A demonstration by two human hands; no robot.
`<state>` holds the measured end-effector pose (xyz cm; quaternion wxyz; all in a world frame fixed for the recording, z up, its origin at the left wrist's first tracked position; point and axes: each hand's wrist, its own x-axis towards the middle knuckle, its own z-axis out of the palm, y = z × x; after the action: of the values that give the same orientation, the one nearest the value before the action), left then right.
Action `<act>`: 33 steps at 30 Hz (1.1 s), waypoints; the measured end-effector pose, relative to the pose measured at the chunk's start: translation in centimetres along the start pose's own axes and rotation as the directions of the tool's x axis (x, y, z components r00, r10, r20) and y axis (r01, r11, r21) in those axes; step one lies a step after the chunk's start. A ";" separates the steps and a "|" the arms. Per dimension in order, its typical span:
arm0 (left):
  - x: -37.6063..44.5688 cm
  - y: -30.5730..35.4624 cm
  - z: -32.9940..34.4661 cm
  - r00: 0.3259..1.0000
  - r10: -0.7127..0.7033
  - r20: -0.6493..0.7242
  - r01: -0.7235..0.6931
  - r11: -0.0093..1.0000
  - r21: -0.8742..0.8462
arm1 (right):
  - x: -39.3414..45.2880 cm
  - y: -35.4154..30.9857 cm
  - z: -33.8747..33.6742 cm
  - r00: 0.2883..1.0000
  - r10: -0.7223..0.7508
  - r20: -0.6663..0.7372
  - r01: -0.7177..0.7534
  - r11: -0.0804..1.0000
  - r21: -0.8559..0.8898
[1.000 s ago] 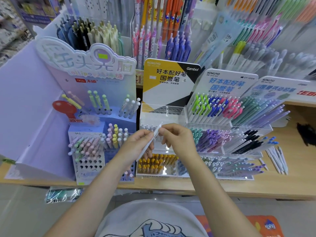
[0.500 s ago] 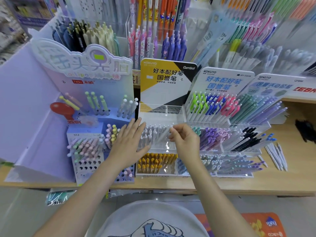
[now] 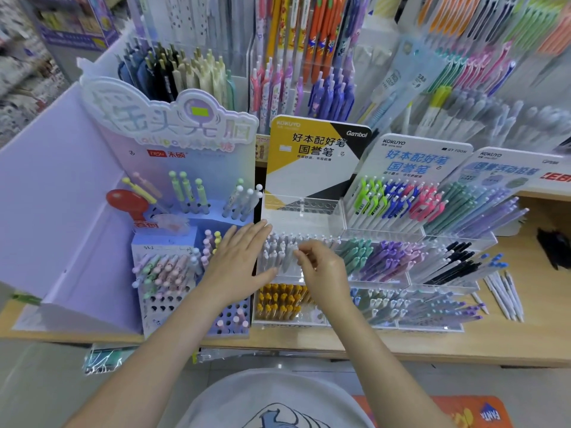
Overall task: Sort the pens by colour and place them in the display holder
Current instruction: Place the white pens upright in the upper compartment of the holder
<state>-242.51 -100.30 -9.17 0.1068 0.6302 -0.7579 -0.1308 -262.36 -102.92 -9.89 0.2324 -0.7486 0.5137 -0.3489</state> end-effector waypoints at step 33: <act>16.3 39.7 13.2 0.854 0.387 -0.347 -0.457 0.878 -0.145 | -8.6 28.3 -33.0 0.873 0.191 -0.448 -0.328 0.911 -0.250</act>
<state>-286.66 -108.65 -8.45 0.3192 0.4440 -0.8326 -0.0880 -306.64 -104.90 -10.95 0.0395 -0.6080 0.6975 -0.3771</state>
